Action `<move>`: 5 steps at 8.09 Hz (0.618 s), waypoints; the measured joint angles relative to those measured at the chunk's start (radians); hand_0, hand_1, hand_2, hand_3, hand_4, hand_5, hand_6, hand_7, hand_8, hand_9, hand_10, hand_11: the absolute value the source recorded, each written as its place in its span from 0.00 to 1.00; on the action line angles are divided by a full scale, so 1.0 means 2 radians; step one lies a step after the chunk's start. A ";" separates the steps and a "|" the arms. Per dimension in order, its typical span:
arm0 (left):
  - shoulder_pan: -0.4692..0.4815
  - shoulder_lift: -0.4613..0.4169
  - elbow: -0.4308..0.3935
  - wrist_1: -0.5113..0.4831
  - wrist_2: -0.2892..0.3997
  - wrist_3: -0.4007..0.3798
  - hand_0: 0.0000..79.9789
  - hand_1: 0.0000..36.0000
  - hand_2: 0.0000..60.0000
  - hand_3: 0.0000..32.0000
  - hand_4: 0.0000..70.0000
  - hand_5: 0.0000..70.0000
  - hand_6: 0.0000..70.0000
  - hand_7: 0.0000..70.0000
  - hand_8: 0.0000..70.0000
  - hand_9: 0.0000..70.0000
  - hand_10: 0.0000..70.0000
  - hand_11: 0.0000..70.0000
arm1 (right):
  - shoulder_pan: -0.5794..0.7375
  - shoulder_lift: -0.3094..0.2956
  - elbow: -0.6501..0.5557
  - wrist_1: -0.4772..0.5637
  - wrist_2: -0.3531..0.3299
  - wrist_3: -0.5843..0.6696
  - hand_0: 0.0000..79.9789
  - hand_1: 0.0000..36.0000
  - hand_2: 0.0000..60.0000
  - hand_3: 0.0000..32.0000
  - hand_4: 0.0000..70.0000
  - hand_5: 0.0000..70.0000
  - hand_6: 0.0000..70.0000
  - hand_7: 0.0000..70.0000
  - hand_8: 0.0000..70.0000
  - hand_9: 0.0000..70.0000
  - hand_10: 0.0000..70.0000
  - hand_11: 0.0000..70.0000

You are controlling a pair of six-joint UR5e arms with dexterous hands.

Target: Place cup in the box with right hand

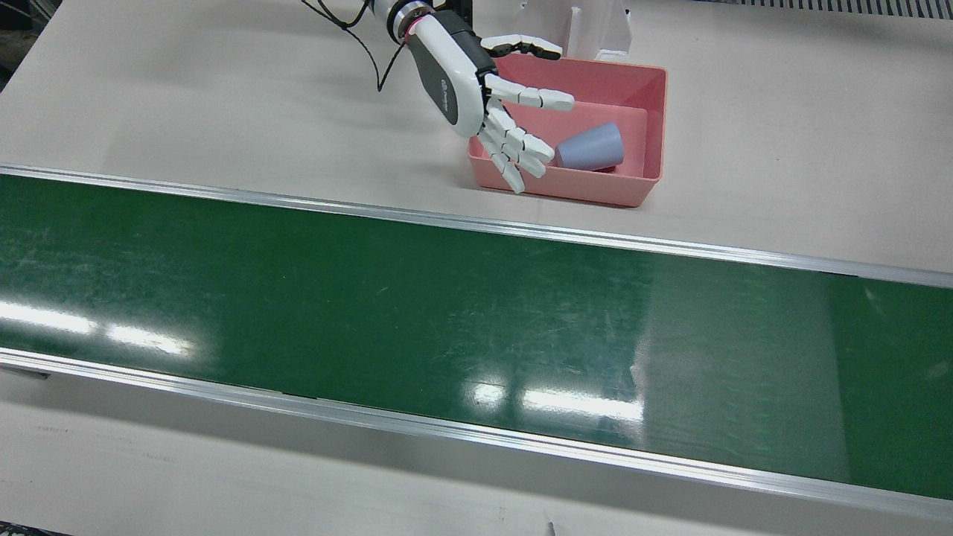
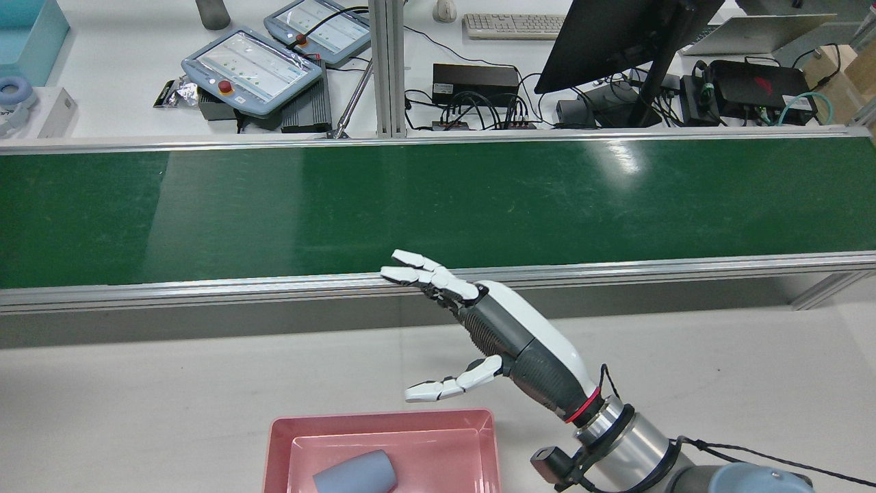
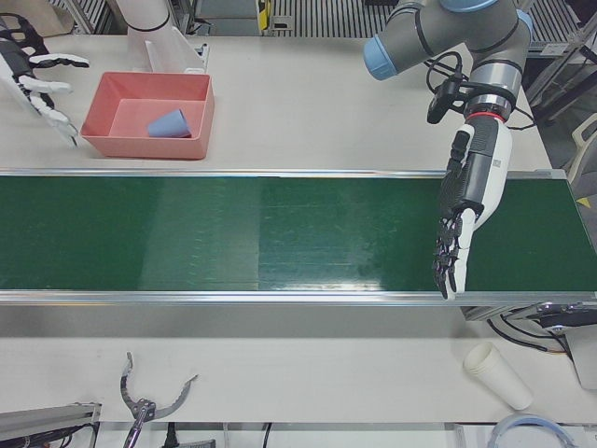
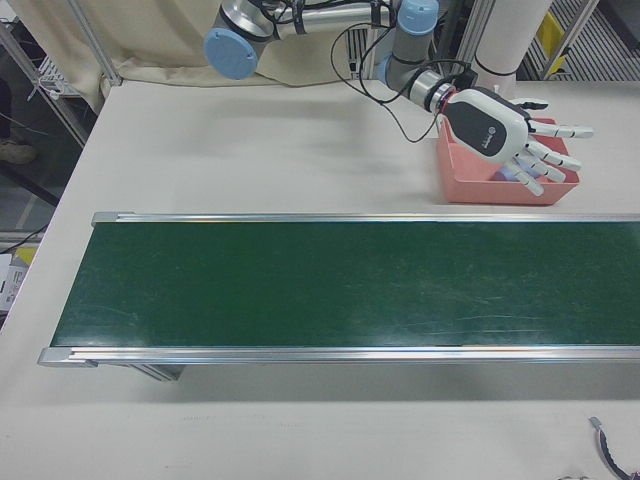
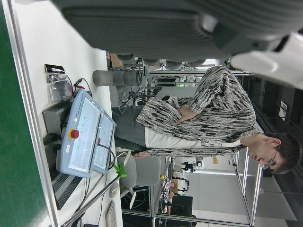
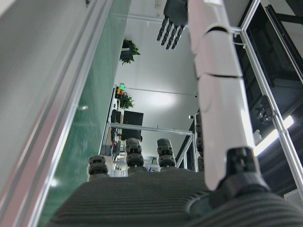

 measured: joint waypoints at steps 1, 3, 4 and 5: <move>0.000 0.000 0.000 0.000 0.000 0.000 0.00 0.00 0.00 0.00 0.00 0.00 0.00 0.00 0.00 0.00 0.00 0.00 | 0.049 -0.025 0.000 -0.002 -0.016 0.045 1.00 0.95 0.16 0.19 0.09 0.16 0.08 0.29 0.14 0.19 0.04 0.10; 0.000 0.000 0.000 0.000 0.000 0.000 0.00 0.00 0.00 0.00 0.00 0.00 0.00 0.00 0.00 0.00 0.00 0.00 | 0.164 -0.078 -0.008 -0.004 -0.055 0.134 0.99 0.94 0.18 0.06 0.17 0.15 0.09 0.32 0.15 0.21 0.05 0.11; 0.000 0.000 0.000 0.000 0.000 0.000 0.00 0.00 0.00 0.00 0.00 0.00 0.00 0.00 0.00 0.00 0.00 0.00 | 0.224 -0.093 -0.031 -0.004 -0.084 0.181 0.97 0.94 0.21 0.00 0.20 0.15 0.09 0.33 0.15 0.21 0.06 0.13; 0.000 0.000 0.000 0.000 0.000 0.000 0.00 0.00 0.00 0.00 0.00 0.00 0.00 0.00 0.00 0.00 0.00 0.00 | 0.284 -0.101 -0.072 -0.003 -0.118 0.231 0.99 0.96 0.24 0.00 0.22 0.15 0.10 0.35 0.15 0.22 0.08 0.16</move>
